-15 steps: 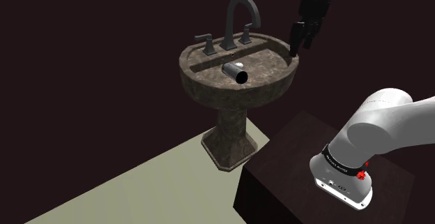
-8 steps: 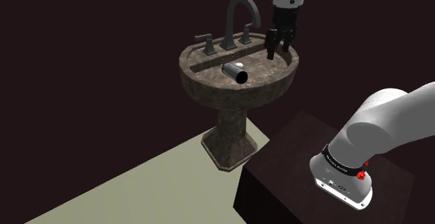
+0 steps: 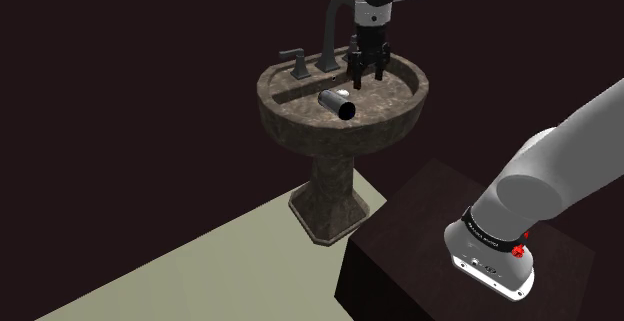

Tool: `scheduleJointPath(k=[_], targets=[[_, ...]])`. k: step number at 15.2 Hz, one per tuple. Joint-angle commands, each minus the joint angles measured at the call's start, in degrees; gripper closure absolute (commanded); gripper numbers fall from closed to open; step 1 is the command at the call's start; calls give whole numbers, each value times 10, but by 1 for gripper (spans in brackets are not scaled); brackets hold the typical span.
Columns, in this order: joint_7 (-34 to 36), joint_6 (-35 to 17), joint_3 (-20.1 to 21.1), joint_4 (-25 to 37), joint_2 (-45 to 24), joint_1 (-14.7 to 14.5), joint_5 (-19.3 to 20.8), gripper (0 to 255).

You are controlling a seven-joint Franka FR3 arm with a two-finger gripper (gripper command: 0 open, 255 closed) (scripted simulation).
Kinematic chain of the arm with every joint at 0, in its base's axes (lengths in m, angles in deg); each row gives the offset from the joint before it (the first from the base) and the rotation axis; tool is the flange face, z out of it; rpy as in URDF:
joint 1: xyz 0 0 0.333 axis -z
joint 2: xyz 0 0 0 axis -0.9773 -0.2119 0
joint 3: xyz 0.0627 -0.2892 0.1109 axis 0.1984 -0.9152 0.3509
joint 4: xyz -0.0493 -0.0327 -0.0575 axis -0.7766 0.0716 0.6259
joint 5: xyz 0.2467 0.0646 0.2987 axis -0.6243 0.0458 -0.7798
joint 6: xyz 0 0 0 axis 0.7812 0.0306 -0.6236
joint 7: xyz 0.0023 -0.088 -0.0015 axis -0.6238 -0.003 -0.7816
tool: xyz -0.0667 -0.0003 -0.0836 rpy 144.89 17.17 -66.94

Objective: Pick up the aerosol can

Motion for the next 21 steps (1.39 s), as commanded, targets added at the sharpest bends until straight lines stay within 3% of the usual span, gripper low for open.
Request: scheduleJointPath(k=[1,10,20,21], targets=[[4,-17,1,23,-49,1,1,0],[21,-29,-3,192,-269,4,7,0],[20,-80,-3,169,-298,4,8,0],[21,-80,-3,167,-297,3,7,255]])
